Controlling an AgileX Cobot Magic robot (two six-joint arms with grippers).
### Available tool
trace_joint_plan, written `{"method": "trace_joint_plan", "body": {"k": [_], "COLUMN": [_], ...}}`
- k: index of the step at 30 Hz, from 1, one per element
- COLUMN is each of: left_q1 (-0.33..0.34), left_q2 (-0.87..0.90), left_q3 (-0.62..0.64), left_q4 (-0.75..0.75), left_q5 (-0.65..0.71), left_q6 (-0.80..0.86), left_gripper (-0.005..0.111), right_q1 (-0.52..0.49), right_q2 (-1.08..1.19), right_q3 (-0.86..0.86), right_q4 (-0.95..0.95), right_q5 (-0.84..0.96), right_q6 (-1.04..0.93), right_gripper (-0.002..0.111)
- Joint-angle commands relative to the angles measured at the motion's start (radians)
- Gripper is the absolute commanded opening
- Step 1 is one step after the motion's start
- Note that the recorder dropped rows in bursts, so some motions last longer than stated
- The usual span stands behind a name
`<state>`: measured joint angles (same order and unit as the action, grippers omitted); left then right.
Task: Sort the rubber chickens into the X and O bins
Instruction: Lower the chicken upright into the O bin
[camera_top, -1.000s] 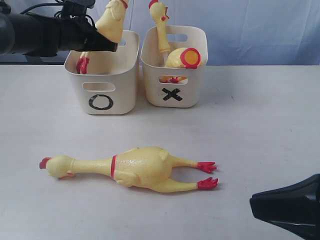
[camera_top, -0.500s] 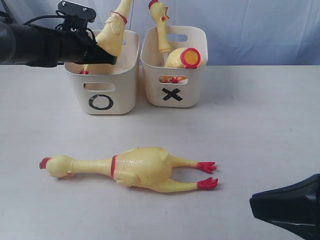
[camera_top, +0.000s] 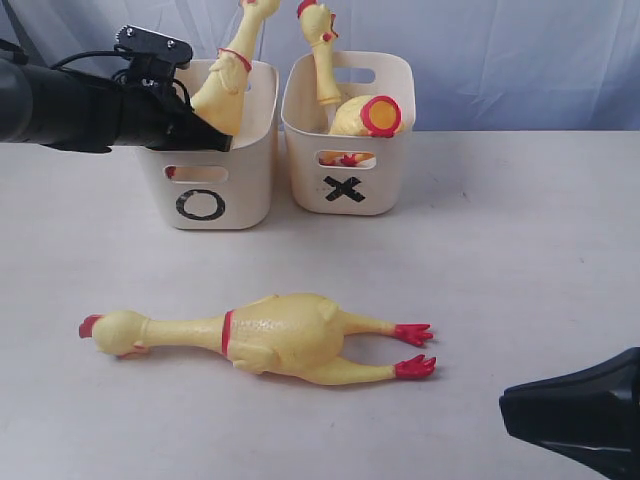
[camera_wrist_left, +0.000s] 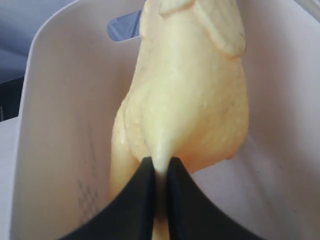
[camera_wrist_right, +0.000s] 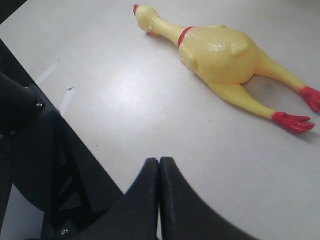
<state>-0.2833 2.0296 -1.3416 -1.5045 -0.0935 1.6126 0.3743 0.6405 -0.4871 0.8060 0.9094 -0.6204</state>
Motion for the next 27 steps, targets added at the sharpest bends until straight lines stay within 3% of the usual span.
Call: {"method": "trace_joint_plan", "body": {"k": [1, 16, 27], "left_q1": [0.001, 0.001, 0.001], "left_q2": [-0.005, -0.005, -0.005], "left_q3": [0.001, 0.001, 0.001], "left_q4": [-0.012, -0.012, -0.012], "left_q5": [0.04, 0.067, 0.048], "left_q6": [-0.008, -0.008, -0.008], "left_gripper": [0.0, 0.001, 0.037], "right_q1": [-0.002, -0.002, -0.002], "right_q2": [-0.006, -0.006, -0.006], "right_q3": [0.004, 0.004, 0.004], "right_q4": [0.005, 0.005, 0.005], "right_q5": [-0.007, -0.007, -0.007], "right_q6": [-0.007, -0.007, -0.009], "right_gripper": [-0.001, -0.001, -0.001]}}
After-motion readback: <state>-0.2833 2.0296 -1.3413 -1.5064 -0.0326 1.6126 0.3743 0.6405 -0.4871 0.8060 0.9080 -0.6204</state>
